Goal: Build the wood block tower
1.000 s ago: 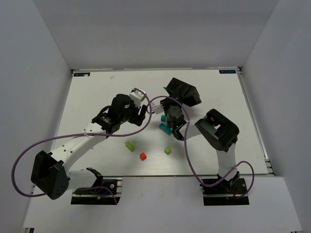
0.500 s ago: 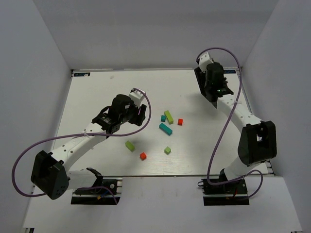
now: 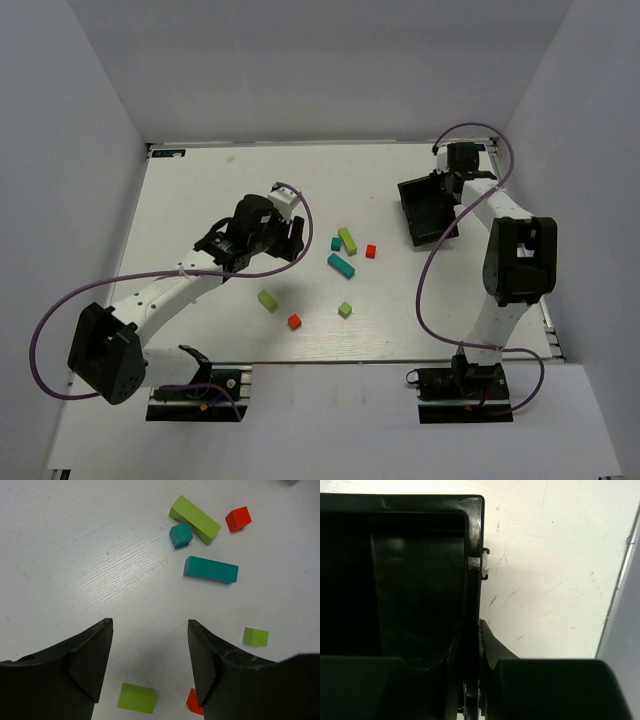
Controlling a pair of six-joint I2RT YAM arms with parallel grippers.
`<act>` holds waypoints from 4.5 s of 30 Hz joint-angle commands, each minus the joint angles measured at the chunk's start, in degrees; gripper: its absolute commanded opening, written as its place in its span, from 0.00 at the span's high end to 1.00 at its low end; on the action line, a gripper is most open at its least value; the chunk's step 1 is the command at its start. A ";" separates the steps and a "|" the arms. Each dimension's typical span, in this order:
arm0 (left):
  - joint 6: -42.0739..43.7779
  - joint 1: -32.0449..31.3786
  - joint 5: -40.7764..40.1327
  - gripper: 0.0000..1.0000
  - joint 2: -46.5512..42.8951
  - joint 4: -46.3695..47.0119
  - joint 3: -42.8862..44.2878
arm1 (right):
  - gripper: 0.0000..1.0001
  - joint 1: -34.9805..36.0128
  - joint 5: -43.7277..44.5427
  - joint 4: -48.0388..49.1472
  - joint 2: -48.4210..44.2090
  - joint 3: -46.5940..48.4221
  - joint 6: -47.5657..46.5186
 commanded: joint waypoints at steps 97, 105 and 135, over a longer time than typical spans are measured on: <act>-0.30 0.77 -8.70 0.36 -14.17 2.53 -2.30 | 0.74 30.97 -22.60 2.11 9.17 10.16 -18.12; -0.30 0.77 -9.31 0.36 -14.87 3.06 -2.83 | 0.68 32.03 -28.93 -6.15 16.74 20.46 -25.32; -0.30 0.77 -8.26 0.36 -14.35 3.06 -2.83 | 0.46 35.19 -30.17 -10.90 20.69 21.87 -30.87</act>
